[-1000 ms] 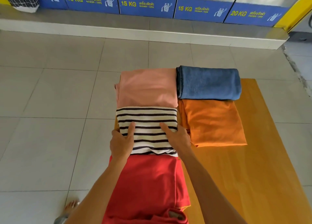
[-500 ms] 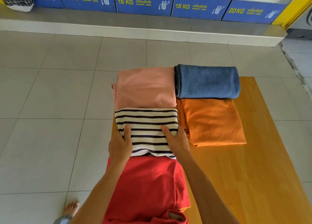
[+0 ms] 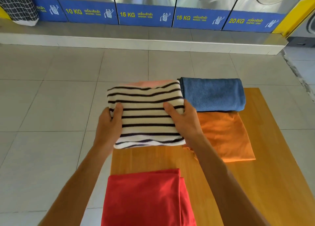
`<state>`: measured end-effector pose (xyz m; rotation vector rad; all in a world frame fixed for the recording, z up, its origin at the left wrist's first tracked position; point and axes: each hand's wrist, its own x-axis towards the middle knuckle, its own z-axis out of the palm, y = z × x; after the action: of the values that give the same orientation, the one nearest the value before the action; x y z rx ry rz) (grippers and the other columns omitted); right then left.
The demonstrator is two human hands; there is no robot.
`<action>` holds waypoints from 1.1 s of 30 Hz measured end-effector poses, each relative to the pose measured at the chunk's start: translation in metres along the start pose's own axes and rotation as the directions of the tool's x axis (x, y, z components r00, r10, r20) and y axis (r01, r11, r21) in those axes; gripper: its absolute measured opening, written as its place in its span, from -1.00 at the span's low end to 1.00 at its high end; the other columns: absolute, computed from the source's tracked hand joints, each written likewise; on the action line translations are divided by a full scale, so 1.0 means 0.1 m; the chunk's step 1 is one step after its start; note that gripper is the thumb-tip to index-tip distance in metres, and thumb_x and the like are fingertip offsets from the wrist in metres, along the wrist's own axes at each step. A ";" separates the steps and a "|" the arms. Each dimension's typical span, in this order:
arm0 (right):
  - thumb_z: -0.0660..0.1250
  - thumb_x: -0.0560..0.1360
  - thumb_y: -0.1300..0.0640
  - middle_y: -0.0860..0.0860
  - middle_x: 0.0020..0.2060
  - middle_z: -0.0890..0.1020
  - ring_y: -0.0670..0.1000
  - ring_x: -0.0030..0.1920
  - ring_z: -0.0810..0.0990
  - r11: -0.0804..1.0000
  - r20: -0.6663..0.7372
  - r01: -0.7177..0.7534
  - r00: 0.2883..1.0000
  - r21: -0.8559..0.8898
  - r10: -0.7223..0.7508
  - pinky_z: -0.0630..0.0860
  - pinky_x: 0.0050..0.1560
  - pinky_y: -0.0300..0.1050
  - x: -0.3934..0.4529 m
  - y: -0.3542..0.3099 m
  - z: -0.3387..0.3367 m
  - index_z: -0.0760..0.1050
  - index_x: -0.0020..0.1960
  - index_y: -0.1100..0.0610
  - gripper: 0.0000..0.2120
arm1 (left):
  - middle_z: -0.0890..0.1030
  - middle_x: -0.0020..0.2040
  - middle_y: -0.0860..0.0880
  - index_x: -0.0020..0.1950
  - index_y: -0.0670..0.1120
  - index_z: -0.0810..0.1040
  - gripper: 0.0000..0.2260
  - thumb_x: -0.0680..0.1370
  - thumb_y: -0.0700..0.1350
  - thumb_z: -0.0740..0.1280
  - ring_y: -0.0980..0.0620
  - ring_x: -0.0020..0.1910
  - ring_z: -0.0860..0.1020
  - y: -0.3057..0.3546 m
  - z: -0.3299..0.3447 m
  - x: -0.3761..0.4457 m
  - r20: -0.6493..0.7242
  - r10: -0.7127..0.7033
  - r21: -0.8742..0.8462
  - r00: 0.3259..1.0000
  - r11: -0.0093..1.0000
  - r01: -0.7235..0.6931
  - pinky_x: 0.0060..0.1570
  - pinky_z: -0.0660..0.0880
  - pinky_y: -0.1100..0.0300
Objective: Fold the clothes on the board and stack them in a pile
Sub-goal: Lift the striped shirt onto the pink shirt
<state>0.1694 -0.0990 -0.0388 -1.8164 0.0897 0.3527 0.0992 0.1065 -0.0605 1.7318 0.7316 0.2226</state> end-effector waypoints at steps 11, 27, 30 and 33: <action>0.42 0.45 -0.27 0.04 0.08 0.66 0.11 0.10 0.65 0.991 -0.082 -0.078 0.994 -0.110 0.069 0.63 0.14 0.11 1.41 -0.08 0.17 0.49 0.29 0.13 -0.40 | 0.52 0.22 -0.17 0.44 -0.17 0.25 -0.53 0.64 0.10 0.12 -0.15 0.12 0.51 0.25 0.57 1.30 -0.093 0.006 0.230 0.996 0.973 0.016 -0.02 0.38 0.08; 0.38 0.53 -0.18 -0.02 0.06 0.64 0.04 0.08 0.62 0.980 -0.093 -0.130 0.989 -0.154 0.116 0.55 -0.03 -0.09 1.57 0.36 0.24 0.49 0.31 0.10 -0.53 | 0.54 0.05 -0.07 0.36 -0.15 0.29 -0.64 0.65 0.04 0.15 -0.02 -0.08 0.57 -0.18 0.71 1.29 -0.173 0.102 0.291 0.980 0.956 -0.048 -0.27 0.48 0.28; 0.39 0.53 -0.16 0.00 0.09 0.65 0.04 0.07 0.61 0.976 -0.081 -0.159 0.986 -0.146 0.149 0.55 -0.04 -0.10 1.57 0.43 0.27 0.49 0.30 0.10 -0.54 | 0.55 0.04 -0.10 0.34 -0.14 0.29 -0.65 0.65 0.04 0.15 -0.06 -0.10 0.60 -0.24 0.72 1.24 -0.178 0.040 0.308 0.983 0.951 0.017 -0.23 0.53 0.16; 0.40 0.53 -0.15 0.05 0.14 0.64 0.08 0.12 0.61 0.963 -0.085 -0.183 0.982 -0.196 0.170 0.58 0.13 0.00 1.57 0.44 0.29 0.48 0.33 0.13 -0.50 | 0.51 0.14 -0.16 0.33 -0.18 0.32 -0.60 0.64 0.08 0.14 -0.09 -0.02 0.56 -0.40 0.76 1.16 -0.168 -0.045 0.367 0.985 0.924 0.104 -0.13 0.49 0.11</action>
<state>0.3020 -0.0641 -0.1313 -2.0295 0.2733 0.4394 0.2151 0.1166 -0.1463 2.0606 1.0049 0.1745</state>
